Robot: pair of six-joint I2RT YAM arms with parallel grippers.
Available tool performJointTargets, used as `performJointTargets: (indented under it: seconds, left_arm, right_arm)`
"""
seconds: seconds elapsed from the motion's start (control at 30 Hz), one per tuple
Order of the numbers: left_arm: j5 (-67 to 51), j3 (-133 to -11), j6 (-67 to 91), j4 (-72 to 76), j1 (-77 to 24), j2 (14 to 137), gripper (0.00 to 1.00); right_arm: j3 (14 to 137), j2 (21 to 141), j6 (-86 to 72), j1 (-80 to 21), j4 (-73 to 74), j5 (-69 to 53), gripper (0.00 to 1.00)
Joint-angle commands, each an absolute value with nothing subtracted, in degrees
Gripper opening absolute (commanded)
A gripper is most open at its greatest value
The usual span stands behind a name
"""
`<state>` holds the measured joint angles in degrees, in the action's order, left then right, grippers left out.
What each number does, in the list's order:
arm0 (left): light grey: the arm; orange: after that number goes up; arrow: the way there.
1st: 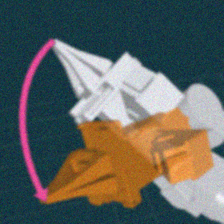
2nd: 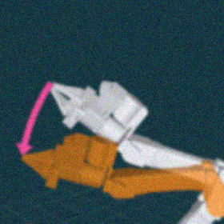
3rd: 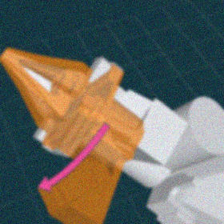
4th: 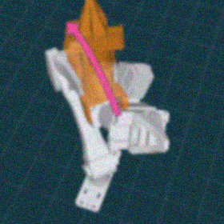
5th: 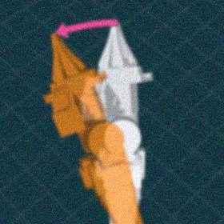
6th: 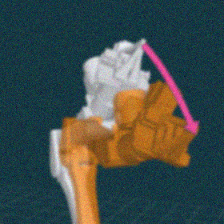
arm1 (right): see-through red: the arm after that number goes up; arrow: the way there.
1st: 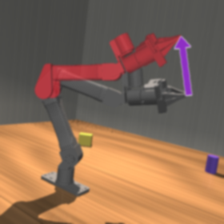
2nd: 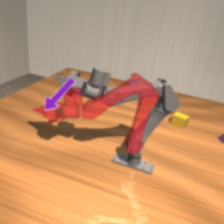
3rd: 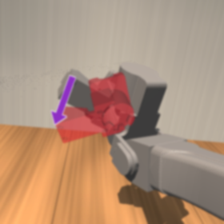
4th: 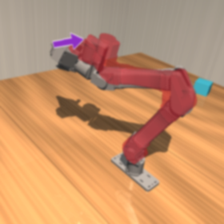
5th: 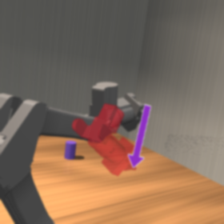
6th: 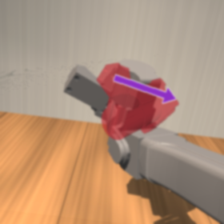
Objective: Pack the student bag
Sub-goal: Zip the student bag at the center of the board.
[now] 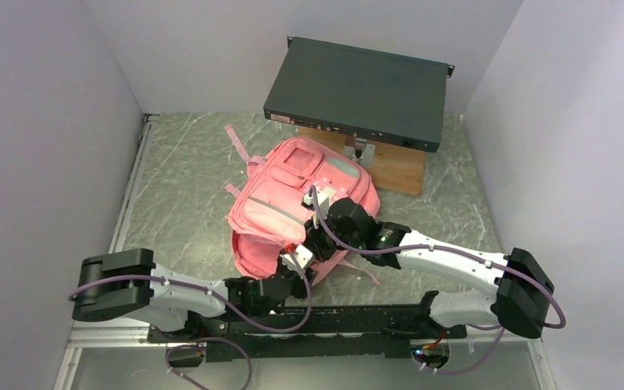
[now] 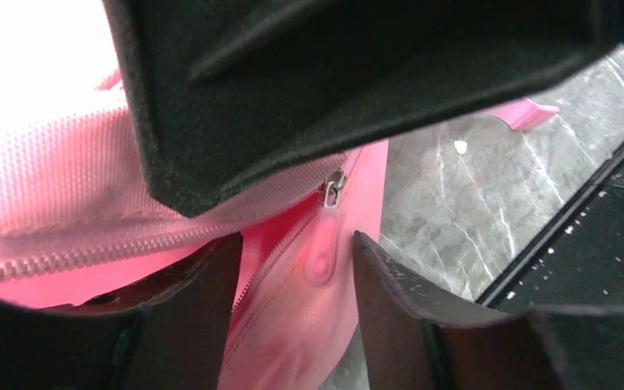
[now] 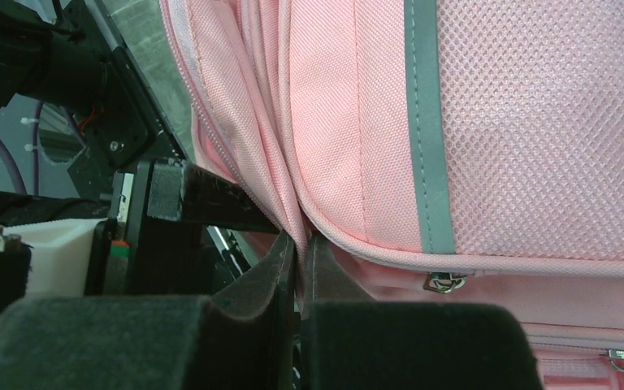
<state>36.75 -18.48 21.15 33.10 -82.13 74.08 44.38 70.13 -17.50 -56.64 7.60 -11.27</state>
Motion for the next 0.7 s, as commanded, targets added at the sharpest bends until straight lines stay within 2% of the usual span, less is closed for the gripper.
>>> performJointTargets:
  seconds: [0.0,0.17,0.3,0.33,0.4,0.47,0.57,0.67]
  left_arm:
    - [43.7,-21.4,21.7,33.5,-82.6,76.2,0.52]
    - [50.8,-23.2,27.3,24.8,-82.6,75.7,0.36]
    - [45.3,-21.9,25.5,25.8,-82.6,71.1,0.23]
    - [42.4,-22.0,25.2,25.8,-82.5,69.9,0.18]
    - [36.3,-22.8,26.7,24.2,-82.2,68.0,0.06]
    - [29.8,-22.5,27.8,24.7,-81.4,66.7,0.02]
    - [22.4,-21.6,29.6,25.9,-79.5,65.5,0.0]
    - [15.7,-20.9,31.6,26.8,-76.2,65.5,0.0]
  right_arm:
    - [46.5,69.6,-21.6,-56.9,1.8,-15.0,0.0]
    - [46.5,69.3,-21.0,-56.9,3.3,-13.3,0.0]
    - [47.3,69.6,-21.9,-56.9,7.2,-7.8,0.01]
    - [47.7,69.7,-22.8,-56.9,8.8,-6.4,0.1]
    - [48.5,69.6,-27.6,-56.9,13.4,-2.6,0.36]
    - [48.3,68.3,-33.8,-56.8,17.8,-0.2,0.58]
    - [44.0,63.3,-41.3,-56.6,17.6,1.5,0.71]
    - [39.3,59.2,-44.6,-56.2,15.8,0.8,0.75]
